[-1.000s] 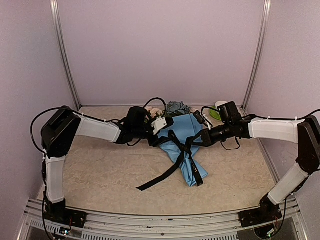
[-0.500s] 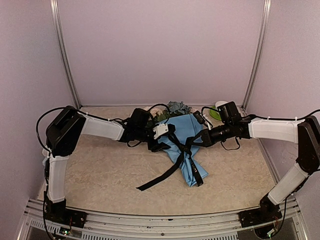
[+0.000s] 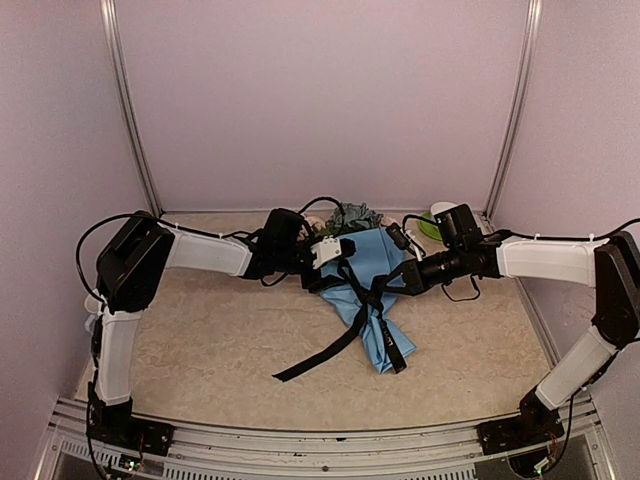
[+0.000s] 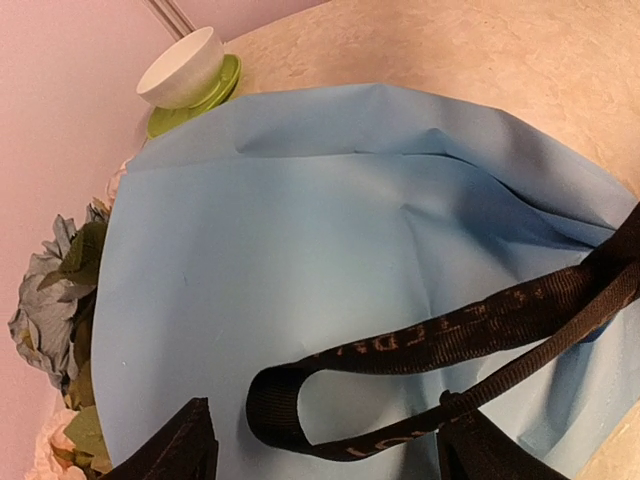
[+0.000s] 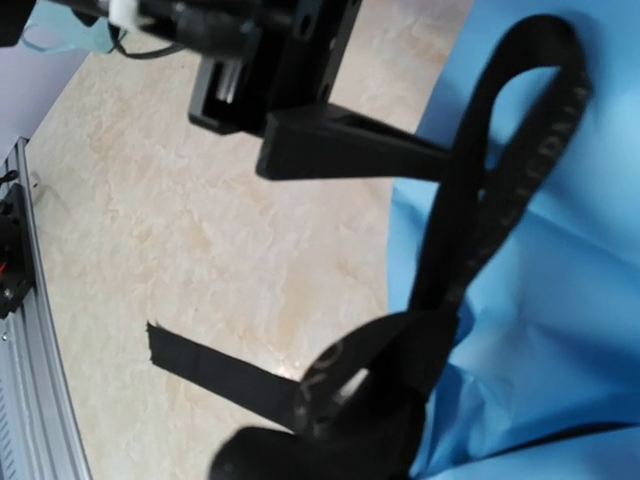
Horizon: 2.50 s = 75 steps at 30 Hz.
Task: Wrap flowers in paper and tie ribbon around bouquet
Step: Tie the half-tied ribbon around the folded bouquet.
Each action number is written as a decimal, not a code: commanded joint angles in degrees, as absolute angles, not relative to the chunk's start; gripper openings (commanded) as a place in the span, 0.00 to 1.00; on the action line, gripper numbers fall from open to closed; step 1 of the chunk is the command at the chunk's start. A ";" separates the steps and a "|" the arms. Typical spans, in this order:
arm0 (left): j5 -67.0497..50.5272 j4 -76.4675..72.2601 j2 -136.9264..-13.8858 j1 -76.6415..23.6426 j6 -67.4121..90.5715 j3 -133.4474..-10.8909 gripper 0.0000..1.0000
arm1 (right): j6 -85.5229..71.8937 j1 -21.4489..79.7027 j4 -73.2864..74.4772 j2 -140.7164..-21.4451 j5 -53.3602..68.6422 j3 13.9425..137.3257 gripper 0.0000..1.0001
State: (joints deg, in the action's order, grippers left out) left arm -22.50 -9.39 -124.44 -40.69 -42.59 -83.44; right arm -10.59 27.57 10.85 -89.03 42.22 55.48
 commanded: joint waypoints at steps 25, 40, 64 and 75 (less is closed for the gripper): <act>-15.03 -14.62 -115.77 -46.13 -34.50 -71.16 0.00 | -15.31 26.10 10.12 -88.18 33.71 54.90 0.00; -8.98 -12.25 -111.90 -51.19 -28.08 -61.74 0.00 | -21.51 21.84 8.02 -89.39 32.30 51.76 0.00; 1.36 1.15 -111.74 -49.85 -15.15 -57.88 0.00 | -20.93 13.97 9.27 -87.17 29.22 42.38 0.00; -0.10 -4.50 -109.08 -51.15 -18.27 -58.34 0.00 | -19.47 14.35 8.83 -85.42 37.80 42.41 0.46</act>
